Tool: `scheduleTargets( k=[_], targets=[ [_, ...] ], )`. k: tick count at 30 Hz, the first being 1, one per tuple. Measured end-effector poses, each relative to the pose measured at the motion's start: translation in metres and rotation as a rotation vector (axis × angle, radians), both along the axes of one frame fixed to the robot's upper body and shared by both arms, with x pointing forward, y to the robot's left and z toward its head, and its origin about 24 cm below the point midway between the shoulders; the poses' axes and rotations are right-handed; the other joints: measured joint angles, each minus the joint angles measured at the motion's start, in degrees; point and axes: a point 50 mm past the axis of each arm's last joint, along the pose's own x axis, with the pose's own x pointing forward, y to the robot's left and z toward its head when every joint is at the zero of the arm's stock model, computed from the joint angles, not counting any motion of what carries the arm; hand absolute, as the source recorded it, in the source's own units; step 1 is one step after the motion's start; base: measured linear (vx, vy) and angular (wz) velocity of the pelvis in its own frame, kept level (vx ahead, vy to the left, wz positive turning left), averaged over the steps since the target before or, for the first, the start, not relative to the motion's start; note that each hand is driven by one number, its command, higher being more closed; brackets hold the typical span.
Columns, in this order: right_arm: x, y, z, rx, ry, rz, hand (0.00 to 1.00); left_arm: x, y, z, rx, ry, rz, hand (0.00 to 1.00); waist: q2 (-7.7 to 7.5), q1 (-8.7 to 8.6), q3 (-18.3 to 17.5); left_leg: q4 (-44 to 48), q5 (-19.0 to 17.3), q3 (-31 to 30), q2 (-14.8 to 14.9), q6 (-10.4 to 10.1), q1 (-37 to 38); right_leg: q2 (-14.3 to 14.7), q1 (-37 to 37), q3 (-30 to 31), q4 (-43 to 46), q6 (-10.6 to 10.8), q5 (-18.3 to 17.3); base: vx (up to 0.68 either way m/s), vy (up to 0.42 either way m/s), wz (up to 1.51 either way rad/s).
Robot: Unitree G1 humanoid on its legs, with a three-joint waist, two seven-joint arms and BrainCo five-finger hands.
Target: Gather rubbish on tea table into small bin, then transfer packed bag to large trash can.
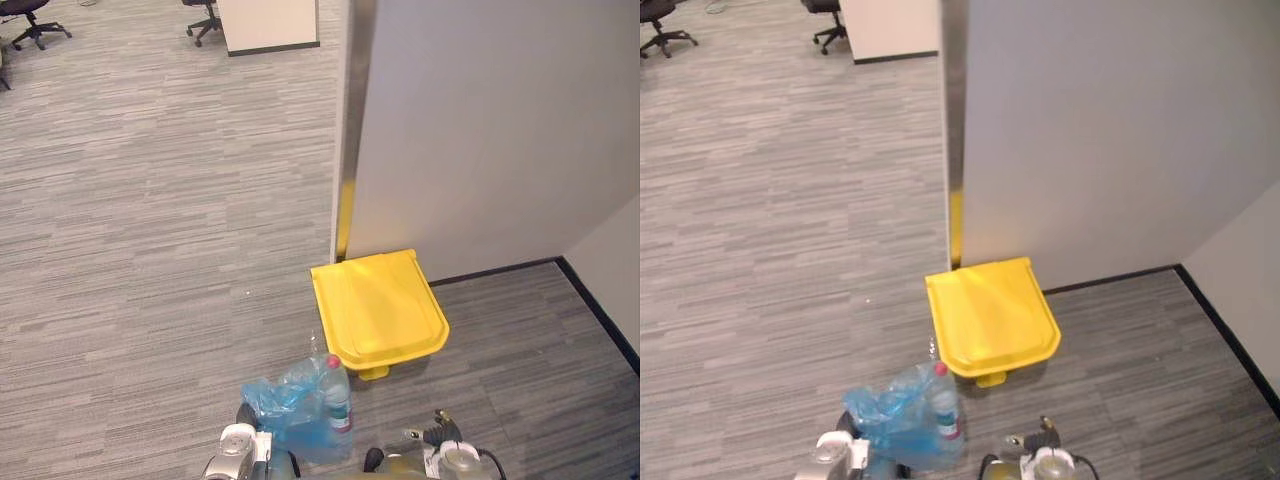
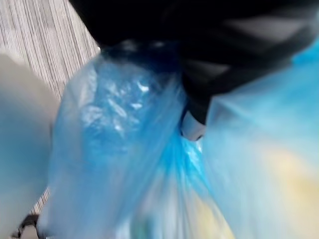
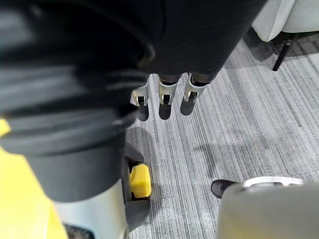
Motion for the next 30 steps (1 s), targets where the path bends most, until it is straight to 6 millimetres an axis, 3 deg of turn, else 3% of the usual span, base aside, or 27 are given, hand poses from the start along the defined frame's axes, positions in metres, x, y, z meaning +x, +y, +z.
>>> scheduleTargets(
  k=[10,14,15,16,17,19,21,22,24,25,26,27,28,30],
  targets=[
    [0.001,-0.001,-0.001,-0.007,0.021,0.021,0.0,-0.009,0.014,-0.002,0.048,0.031,-0.016,1.0,0.15,-0.01,-0.2,-2.8,0.0,2.7,-0.2,0.1,2.3,1.0,-0.7,6.0,-2.8,0.0,2.9,0.04,0.023,-0.31],
    [0.008,-0.001,0.001,-0.008,0.007,0.028,0.0,-0.008,0.013,-0.002,0.047,0.029,-0.022,1.0,-0.21,-0.24,0.3,2.3,-3.8,2.5,0.0,1.2,0.8,0.5,-5.7,7.9,7.0,1.2,1.8,-0.06,0.054,-0.31],
    [0.01,-0.001,0.001,-0.005,-0.003,0.023,0.0,-0.005,0.014,-0.001,0.049,0.022,-0.022,1.0,-0.82,-0.41,1.3,3.3,-5.7,1.8,0.0,2.4,1.6,-0.2,-7.1,7.5,12.7,2.5,1.0,-0.13,0.056,-0.15],
    [0.012,-0.001,0.002,-0.005,-0.011,0.024,0.0,-0.002,0.015,0.0,0.051,0.016,-0.023,1.0,-1.21,-0.49,2.0,3.8,-6.6,1.1,-0.4,2.3,2.4,-0.5,-9.5,7.4,18.6,2.7,1.0,-0.17,0.079,-0.09],
    [0.02,0.0,0.006,-0.005,-0.038,0.024,0.0,-0.002,0.014,0.0,0.049,0.015,-0.023,1.0,-1.07,-0.65,2.9,5.2,-7.5,0.4,-0.3,3.1,2.8,-0.6,-12.2,6.6,22.1,3.0,-1.3,-0.15,0.062,0.03],
    [0.022,0.004,0.006,0.003,-0.051,0.025,0.0,0.007,0.014,0.004,0.053,-0.007,-0.03,1.0,-2.67,-0.43,3.9,6.8,-8.4,-0.4,0.0,3.9,2.5,0.3,-15.4,5.3,19.3,3.5,-1.1,-0.06,0.05,0.22],
    [0.027,0.008,0.009,0.012,-0.075,0.026,0.0,0.014,0.012,0.006,0.048,-0.024,-0.034,1.0,-3.78,-0.45,5.2,10.3,-9.8,-0.5,0.8,3.9,1.5,1.0,-17.7,2.3,11.1,2.8,3.4,0.02,-0.007,0.17],
    [0.03,0.01,0.01,0.012,-0.089,0.027,0.0,0.016,0.009,0.006,0.041,-0.03,-0.035,1.0,-4.08,-0.33,6.2,13.4,-11.3,-0.3,1.4,3.5,1.3,1.3,-17.8,1.1,7.0,2.5,5.1,0.04,-0.089,0.02],
    [0.029,0.012,0.01,0.011,-0.091,0.025,0.0,0.019,0.006,0.008,0.03,-0.047,-0.034,1.0,-4.98,-0.27,6.4,21.3,-16.0,-0.5,1.7,2.7,-0.5,0.9,-17.8,0.4,6.2,2.2,5.1,0.1,-0.187,0.07],
    [0.029,0.009,0.011,0.005,-0.088,0.023,0.0,0.025,0.0,0.01,0.015,-0.067,-0.032,1.0,-4.79,0.13,6.6,25.2,-18.9,-0.6,2.5,2.0,-0.6,1.1,-17.9,0.6,7.9,0.5,4.8,0.15,-0.175,-0.06],
    [0.03,0.007,0.012,-0.003,-0.092,0.025,0.0,0.027,-0.004,0.011,0.004,-0.076,-0.034,1.0,-3.49,0.35,6.8,26.3,-20.0,-0.6,4.0,1.1,-0.5,2.2,-17.8,0.3,8.8,0.9,3.5,0.18,-0.153,-0.12],
    [0.038,0.006,0.016,-0.008,-0.126,0.024,0.0,0.029,-0.008,0.012,-0.005,-0.085,-0.036,1.0,-1.91,0.69,6.6,26.2,-20.6,-1.0,5.6,0.2,-0.7,3.5,-18.3,0.2,10.4,-0.5,3.8,0.21,-0.158,0.1],
    [0.039,0.007,0.018,-0.008,-0.141,0.02,0.0,0.031,-0.009,0.013,-0.008,-0.095,-0.037,1.0,-1.85,0.22,6.6,26.0,-21.0,-1.6,6.2,-0.4,-0.6,3.9,-18.6,1.2,12.7,-2.0,3.2,0.24,-0.176,0.24],
    [0.032,0.009,0.015,0.002,-0.128,0.013,0.0,0.03,-0.009,0.013,-0.008,-0.094,-0.035,1.0,-2.12,0.57,6.1,25.1,-21.6,-3.3,6.8,-1.9,0.6,4.7,-18.7,-0.2,14.4,-1.7,2.5,0.26,-0.199,0.23]
  ],
)
